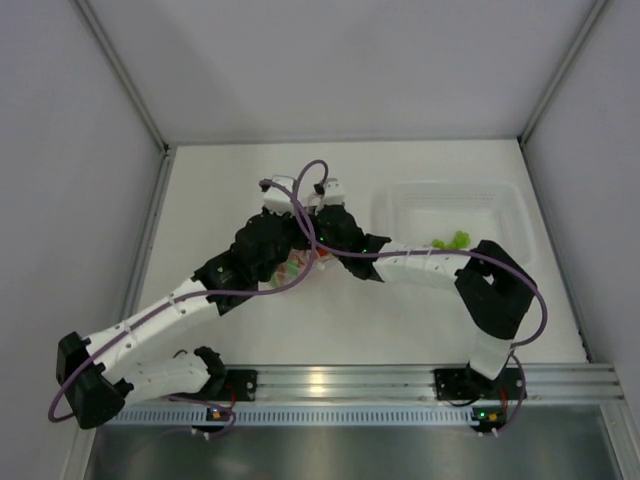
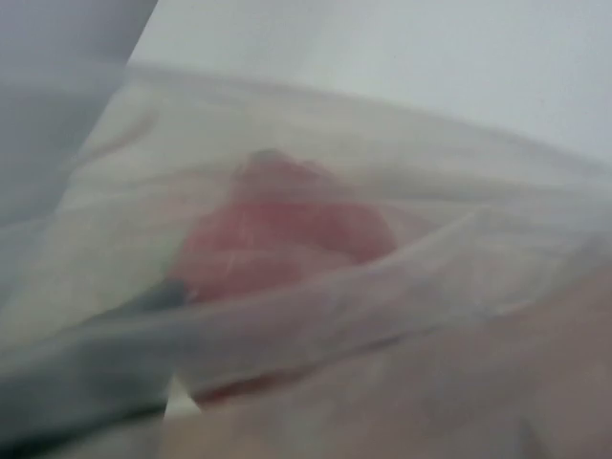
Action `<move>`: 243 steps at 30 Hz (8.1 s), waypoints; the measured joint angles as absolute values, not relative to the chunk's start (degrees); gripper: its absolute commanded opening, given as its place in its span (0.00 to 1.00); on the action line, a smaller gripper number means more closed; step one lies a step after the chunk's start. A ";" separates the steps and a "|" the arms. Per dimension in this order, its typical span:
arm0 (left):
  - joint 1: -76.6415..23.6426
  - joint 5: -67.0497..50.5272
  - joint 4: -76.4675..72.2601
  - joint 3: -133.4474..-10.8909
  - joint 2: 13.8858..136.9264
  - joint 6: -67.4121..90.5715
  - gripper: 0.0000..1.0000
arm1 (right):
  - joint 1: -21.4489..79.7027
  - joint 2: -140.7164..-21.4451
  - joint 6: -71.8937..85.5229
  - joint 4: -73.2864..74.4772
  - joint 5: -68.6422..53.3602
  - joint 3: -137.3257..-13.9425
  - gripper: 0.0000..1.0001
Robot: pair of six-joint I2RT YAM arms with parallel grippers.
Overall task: Open the zip-top bag and remove the fake food
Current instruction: Pick up the fake fruit from the zipper food storage bag.
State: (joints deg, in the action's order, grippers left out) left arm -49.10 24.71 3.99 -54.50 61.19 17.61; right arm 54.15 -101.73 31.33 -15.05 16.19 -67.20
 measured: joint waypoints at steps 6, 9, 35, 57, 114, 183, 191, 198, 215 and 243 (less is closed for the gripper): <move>-49.12 17.82 -1.69 -46.09 61.23 20.36 0.00 | 53.34 -101.56 34.63 -15.97 15.07 -62.81 0.00; -49.21 15.29 -4.45 -42.76 60.69 21.89 0.00 | 52.03 -99.98 38.00 -15.73 12.71 -60.14 0.00; -58.02 30.39 -15.14 -34.50 62.28 36.80 0.00 | 48.23 -89.21 41.41 2.42 14.09 -55.83 0.00; -53.08 39.00 -6.79 -42.00 66.28 35.77 0.00 | 49.19 -86.87 21.56 2.15 5.41 -53.39 0.00; -46.28 23.55 4.16 -44.80 63.94 44.21 0.00 | 54.30 -67.46 -7.20 0.10 0.38 -42.28 0.00; -39.00 -9.43 1.19 -35.55 47.62 35.48 0.61 | 55.88 -79.07 -11.92 9.74 -1.52 -58.06 0.00; -42.22 -2.76 2.02 -36.75 52.40 31.29 0.42 | 55.92 -81.10 -11.35 13.39 0.80 -59.92 0.00; -45.74 6.48 4.71 -38.30 53.65 29.50 0.06 | 56.01 -81.62 -11.25 14.20 1.63 -60.16 0.00; -46.63 18.57 5.15 -39.40 56.42 30.13 0.00 | 56.12 -81.58 -10.90 14.17 1.96 -60.42 0.00; -46.41 18.04 1.91 -39.24 54.85 34.76 0.00 | 57.23 -72.10 -6.11 -5.63 4.62 -48.25 0.00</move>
